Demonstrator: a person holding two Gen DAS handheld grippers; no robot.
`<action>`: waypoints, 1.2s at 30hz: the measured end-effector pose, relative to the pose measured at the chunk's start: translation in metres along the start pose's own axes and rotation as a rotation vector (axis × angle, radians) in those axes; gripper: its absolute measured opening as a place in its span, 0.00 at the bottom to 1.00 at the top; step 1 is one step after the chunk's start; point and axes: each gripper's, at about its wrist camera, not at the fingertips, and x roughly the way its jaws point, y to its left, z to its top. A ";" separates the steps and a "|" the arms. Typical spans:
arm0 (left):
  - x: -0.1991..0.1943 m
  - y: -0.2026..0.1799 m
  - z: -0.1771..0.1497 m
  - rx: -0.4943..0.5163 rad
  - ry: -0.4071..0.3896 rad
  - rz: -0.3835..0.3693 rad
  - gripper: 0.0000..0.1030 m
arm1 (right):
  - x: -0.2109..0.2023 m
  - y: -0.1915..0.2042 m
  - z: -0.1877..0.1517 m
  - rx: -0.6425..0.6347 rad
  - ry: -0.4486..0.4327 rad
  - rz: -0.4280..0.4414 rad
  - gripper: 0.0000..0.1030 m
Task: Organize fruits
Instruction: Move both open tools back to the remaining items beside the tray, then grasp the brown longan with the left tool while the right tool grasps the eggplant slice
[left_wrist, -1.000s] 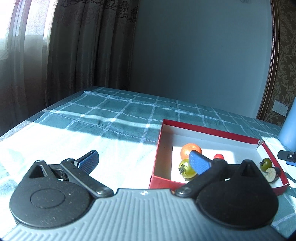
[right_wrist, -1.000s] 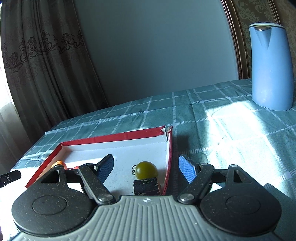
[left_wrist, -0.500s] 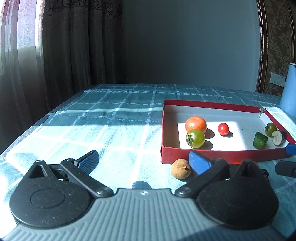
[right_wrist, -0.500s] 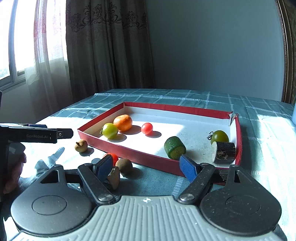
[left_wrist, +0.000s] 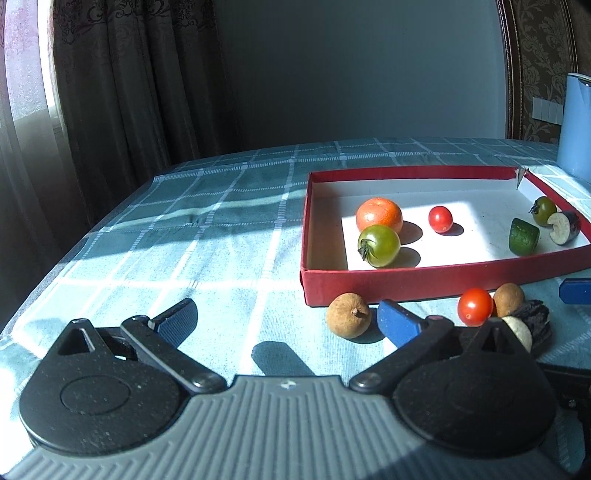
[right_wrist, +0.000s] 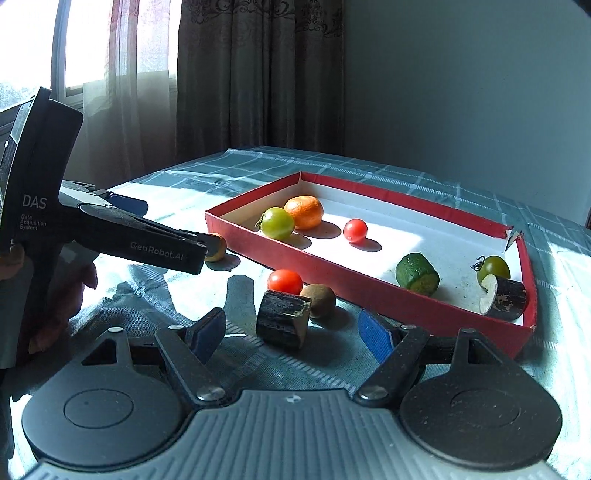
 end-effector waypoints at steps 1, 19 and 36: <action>0.003 0.000 0.000 0.000 0.015 0.002 1.00 | 0.001 0.000 0.000 0.010 0.006 0.003 0.77; 0.011 -0.004 0.000 0.023 0.052 -0.012 0.86 | 0.017 0.009 0.005 0.076 0.053 -0.028 0.58; 0.005 -0.010 -0.001 0.055 0.034 -0.058 0.25 | 0.019 0.010 0.007 0.077 0.050 -0.014 0.30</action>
